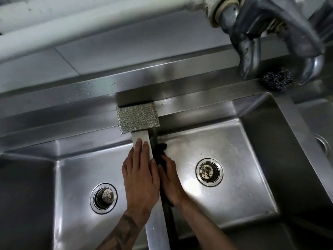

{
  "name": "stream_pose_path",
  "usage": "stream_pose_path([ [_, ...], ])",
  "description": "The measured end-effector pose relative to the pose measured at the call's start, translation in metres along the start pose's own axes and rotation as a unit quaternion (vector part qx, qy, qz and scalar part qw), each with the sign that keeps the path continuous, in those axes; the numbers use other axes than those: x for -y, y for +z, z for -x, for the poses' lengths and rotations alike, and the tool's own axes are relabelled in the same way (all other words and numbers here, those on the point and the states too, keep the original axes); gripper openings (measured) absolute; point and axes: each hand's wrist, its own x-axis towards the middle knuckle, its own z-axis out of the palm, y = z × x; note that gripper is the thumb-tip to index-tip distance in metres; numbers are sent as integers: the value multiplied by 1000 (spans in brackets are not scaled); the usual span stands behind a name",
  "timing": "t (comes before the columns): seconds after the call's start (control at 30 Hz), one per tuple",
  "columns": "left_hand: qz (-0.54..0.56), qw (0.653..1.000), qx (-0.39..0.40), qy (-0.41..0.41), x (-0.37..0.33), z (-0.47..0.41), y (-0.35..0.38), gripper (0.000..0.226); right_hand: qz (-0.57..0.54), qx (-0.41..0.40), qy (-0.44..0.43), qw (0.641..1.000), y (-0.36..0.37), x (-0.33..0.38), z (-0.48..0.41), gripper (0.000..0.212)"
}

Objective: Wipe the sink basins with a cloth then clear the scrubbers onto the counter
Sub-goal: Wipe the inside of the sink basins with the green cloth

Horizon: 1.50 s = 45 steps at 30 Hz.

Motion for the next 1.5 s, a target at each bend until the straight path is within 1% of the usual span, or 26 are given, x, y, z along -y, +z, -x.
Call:
stream_pose_path([
  [0.07, -2, 1000, 1, -5, -1, 0, -1, 52, 10, 18, 20, 1000, -4, -17, 30, 48],
  [0.13, -7, 1000, 3, -6, -1, 0, -1, 52, 5, 20, 33, 999, -5, -22, 39, 46],
  [0.23, -20, 1000, 6, -5, -1, -1, -1, 53, -6, 1, 38, 999, 0, 1, 6, 50],
  [0.33, -16, 1000, 1, -6, -1, -1, -1, 51, -9, 4, 20, 1000, 4, 26, -38, 55],
  [0.43, -18, 1000, 0, -8, -2, -2, -1, 51, 16, 17, 34, 999, 5, 14, -45, 49],
  [0.5, -22, 1000, 2, -8, -3, -2, -2, 51, 36, 32, 63, 997, 4, -5, -14, 48],
  [0.63, -16, 1000, 5, -7, -5, -1, -6, 53, 94, 109, 183, 973, -18, -57, 89, 51],
  [0.67, -11, 1000, 8, -13, -5, -2, -7, 54, 98, 128, 202, 966, -22, -64, 103, 52],
  [0.73, -9, 1000, 10, -15, -7, -1, -8, 54, 97, 128, 213, 964, -22, -67, 104, 57],
  [0.77, -11, 1000, 9, -13, -7, 0, -9, 54, 82, 108, 212, 968, -18, -63, 96, 56],
  [0.83, -28, 1000, 5, -2, -7, -3, -10, 51, 48, 50, 192, 979, -8, -49, 77, 43],
  [0.9, -47, 999, 3, 13, -7, -13, -15, 43, 7, -5, 164, 986, 1, -36, 58, 36],
  [0.97, -55, 998, -7, 42, -7, -34, -17, 33, -35, -49, 143, 988, 5, -21, 30, 36],
  [1.03, -67, 993, -19, 97, -9, -61, -14, 30, -78, -100, 115, 985, 6, 2, -8, 41],
  [1.1, -75, 987, -27, 142, -12, -90, -6, 29, -128, -157, 98, 974, 5, 27, -49, 51],
  [1.17, -99, 976, -35, 189, -18, -120, 1, 31, -189, -212, 93, 954, 2, 50, -87, 53],
  [1.2, -113, 970, -34, 212, -23, -133, 3, 31, -211, -240, 91, 943, 0, 62, -102, 52],
  [1.27, -151, 952, -25, 266, -30, -154, 9, 30, -237, -285, 78, 926, 2, 78, -118, 44],
  [1.37, -198, 925, -6, 325, -31, -168, 13, 31, -200, -320, 76, 923, 0, 77, -121, 40],
  [1.43, -200, 922, -7, 331, -26, -169, 15, 34, -198, -347, 53, 915, -21, 73, -127, 39],
  [1.5, -192, 926, -5, 324, -24, -169, 16, 38, -197, -395, 33, 897, -66, 73, -140, 38],
])
